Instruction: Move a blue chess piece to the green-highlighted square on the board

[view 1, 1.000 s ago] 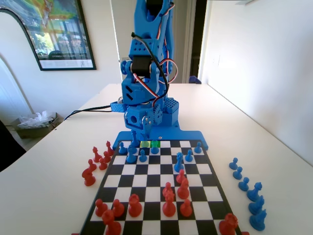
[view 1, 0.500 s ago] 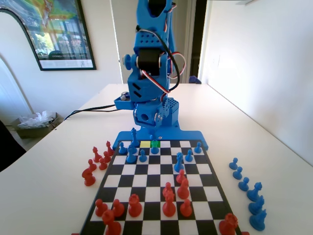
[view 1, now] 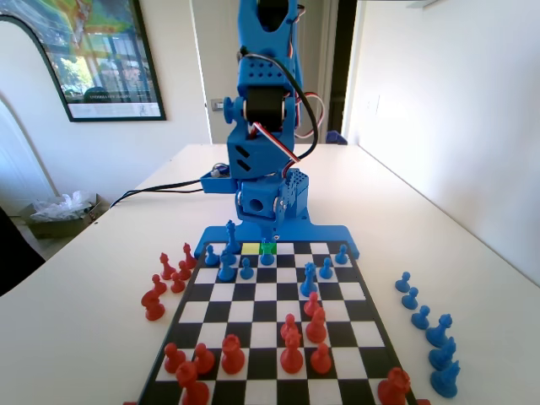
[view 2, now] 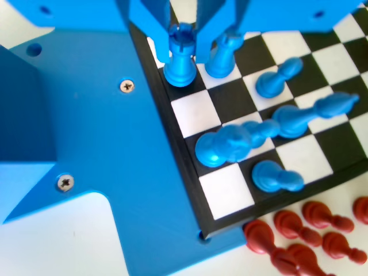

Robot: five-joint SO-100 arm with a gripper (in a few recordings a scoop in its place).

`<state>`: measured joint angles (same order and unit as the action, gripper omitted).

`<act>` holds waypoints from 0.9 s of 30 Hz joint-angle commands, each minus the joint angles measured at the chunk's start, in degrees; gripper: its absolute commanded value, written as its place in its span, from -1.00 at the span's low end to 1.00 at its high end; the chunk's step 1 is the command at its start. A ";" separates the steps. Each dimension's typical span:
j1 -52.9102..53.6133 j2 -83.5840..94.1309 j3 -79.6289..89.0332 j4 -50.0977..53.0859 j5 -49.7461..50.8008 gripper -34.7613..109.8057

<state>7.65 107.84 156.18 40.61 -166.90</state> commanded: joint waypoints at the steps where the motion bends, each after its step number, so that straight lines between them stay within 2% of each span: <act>1: 1.23 2.02 1.41 -1.58 -5.36 -0.50; 8: 1.93 2.02 2.02 -2.46 -5.98 -0.49; 15: 1.76 2.02 1.49 -2.46 -4.48 -0.36; 19: 1.76 2.02 1.32 -2.29 -4.48 -0.35; 27: 1.67 2.64 -4.39 7.29 -4.39 -0.35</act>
<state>8.70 107.84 155.39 43.68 -166.90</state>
